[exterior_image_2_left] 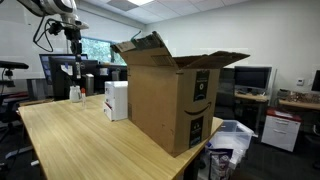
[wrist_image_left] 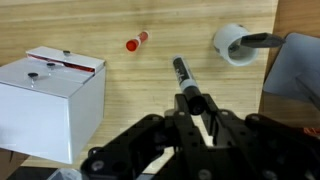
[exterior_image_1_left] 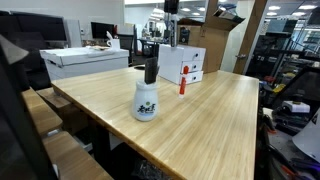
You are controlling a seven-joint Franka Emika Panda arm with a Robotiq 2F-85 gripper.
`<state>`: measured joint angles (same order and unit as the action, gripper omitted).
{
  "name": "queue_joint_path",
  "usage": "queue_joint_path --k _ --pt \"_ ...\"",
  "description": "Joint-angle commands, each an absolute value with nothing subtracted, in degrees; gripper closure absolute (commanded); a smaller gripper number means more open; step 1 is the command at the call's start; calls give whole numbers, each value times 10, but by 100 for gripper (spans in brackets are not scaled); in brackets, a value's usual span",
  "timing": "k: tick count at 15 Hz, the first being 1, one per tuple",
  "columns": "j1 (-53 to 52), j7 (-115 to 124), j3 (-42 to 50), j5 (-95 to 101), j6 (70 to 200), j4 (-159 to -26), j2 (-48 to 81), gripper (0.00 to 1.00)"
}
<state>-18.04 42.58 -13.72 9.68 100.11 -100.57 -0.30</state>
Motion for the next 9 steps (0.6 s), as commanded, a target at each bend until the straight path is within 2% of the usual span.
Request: queue_joint_path --k 1,9 --pt "-174 472 -148 84 966 -990 2 93" --pt "-118 408 -100 28 1050 -1018 -5 93"
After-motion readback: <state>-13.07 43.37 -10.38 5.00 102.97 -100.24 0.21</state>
